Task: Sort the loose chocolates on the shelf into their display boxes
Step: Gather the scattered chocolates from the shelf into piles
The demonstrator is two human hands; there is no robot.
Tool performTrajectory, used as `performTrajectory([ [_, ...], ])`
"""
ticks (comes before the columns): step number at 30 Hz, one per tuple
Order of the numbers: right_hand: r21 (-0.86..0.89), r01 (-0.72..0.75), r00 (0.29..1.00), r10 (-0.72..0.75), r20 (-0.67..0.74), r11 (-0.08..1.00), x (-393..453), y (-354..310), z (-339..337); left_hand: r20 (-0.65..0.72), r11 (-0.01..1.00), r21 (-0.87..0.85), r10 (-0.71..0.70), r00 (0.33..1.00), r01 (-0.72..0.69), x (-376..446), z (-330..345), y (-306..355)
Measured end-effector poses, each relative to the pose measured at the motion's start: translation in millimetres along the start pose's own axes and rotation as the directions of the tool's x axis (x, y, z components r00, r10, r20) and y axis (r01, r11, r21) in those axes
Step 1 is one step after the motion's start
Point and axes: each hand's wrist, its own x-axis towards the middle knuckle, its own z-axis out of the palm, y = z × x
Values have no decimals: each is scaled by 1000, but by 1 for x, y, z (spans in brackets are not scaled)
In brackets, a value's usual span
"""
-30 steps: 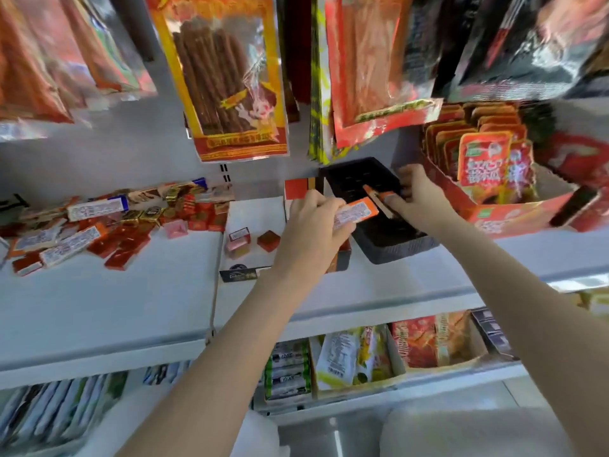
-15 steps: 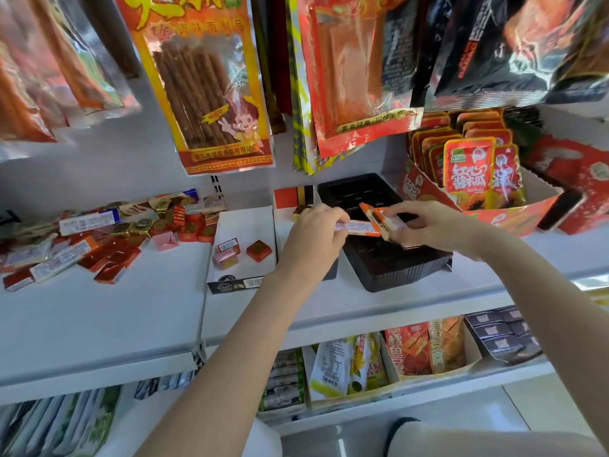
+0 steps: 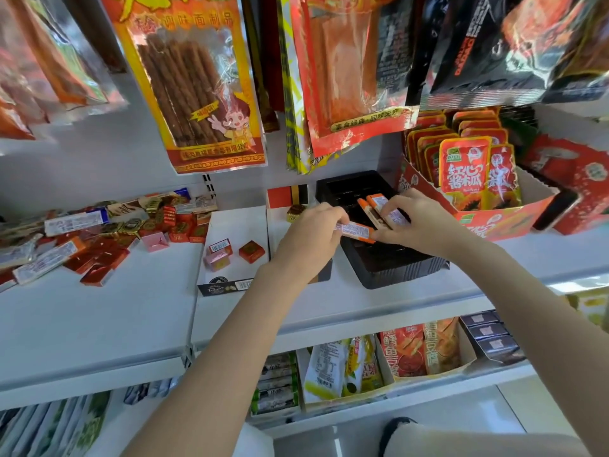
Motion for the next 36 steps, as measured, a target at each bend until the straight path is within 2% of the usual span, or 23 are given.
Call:
performTrajectory([
  [2,-38,5,999,-4,33,999,0,-6,-1,-9,1000,1,-11,1000,11,-3,-6,-4],
  [5,28,37,997,-39,72,999,-2,-14,0,6,1000,-13,-13,1000,13,-10,-19,-13],
  [8,142,46,995,-33,-93,989,-2,-16,-4,37,999,-33,-23,999,24,-16,-29,-17],
  [10,155,34,976,1,-219,987,-1,-13,-6,41,999,-46,-17,999,19,-18,-30,-17],
  [15,178,16,935,48,-351,984,2,-7,3,5,994,-109,-15,1000,15,-16,-21,-9],
  [18,194,38,947,27,-320,980,8,-11,10,-71,983,-182,-37,997,24,-13,-11,-1],
  [20,192,67,966,-16,-256,979,11,-12,16,-82,986,-161,-45,996,31,-10,-2,3],
  [23,190,54,984,-20,-179,980,11,-11,13,-39,997,-79,0,999,-3,-7,8,4],
  [26,80,59,994,-51,-93,995,7,-8,11,46,989,149,16,999,-23,-6,16,1],
  [28,41,50,998,-48,-40,998,4,-6,13,37,977,214,11,999,-18,-5,18,0],
  [32,16,16,998,-15,-58,1000,-3,-7,8,-68,992,117,-27,997,35,-4,7,-5],
  [36,63,139,982,-130,-135,988,-8,-31,-2,-156,995,72,-57,986,69,-19,-10,-24],
])
